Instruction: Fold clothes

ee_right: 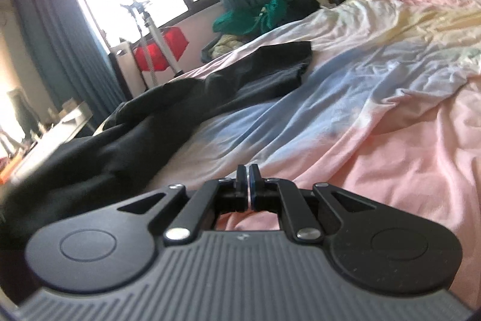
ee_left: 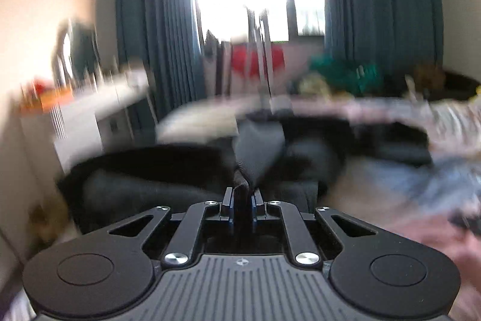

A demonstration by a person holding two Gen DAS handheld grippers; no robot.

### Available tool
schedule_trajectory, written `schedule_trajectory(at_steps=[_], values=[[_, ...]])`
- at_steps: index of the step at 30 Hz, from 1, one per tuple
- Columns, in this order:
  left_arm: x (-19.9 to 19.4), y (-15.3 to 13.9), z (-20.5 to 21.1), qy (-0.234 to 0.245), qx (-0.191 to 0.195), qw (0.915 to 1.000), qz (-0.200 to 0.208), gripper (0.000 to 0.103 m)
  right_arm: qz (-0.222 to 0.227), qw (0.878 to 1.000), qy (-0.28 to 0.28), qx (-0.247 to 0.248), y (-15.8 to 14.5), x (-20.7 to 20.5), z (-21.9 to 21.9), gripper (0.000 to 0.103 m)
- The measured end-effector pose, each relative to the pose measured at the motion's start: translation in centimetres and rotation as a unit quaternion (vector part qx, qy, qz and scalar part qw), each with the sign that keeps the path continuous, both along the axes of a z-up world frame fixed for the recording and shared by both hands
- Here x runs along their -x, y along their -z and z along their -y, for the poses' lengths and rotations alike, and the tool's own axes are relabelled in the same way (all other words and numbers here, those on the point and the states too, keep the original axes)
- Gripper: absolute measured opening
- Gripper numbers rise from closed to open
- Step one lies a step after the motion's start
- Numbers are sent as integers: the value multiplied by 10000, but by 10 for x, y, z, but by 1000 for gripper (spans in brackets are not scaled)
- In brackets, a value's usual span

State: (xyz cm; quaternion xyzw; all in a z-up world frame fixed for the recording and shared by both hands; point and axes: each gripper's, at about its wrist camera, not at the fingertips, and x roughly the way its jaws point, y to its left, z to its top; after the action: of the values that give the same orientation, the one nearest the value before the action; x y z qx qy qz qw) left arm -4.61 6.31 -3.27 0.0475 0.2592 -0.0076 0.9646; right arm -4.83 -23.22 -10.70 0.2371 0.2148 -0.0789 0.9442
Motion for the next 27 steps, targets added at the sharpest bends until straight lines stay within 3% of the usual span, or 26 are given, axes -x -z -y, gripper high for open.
schedule_trajectory(at_steps=[3,10,15,19,21,25,27], values=[[-1,8,-4,-102,212,9993,-298,12,-44,9994,-313,159,-5,-1,-13,6],[-16,15,-22,-424,1034,9933,-279,15,12,9952,-974,45,-47,-62,-31,6],[-37,34,-42,-606,1744,9812,-561,17,-98,9870,-1600,121,-79,-159,-67,7],[-52,47,-56,-753,2106,9725,-645,17,-486,9757,-2124,253,-81,-257,-116,12],[-60,54,-63,-827,2286,9676,-686,17,-729,9731,-2143,441,-75,-300,-139,40],[-75,67,-76,-972,2643,9565,-768,17,-860,9745,-1943,723,-63,-365,-174,60],[-78,71,-76,-961,2667,9562,-726,17,-1038,9750,-1746,903,-53,-391,-188,73]])
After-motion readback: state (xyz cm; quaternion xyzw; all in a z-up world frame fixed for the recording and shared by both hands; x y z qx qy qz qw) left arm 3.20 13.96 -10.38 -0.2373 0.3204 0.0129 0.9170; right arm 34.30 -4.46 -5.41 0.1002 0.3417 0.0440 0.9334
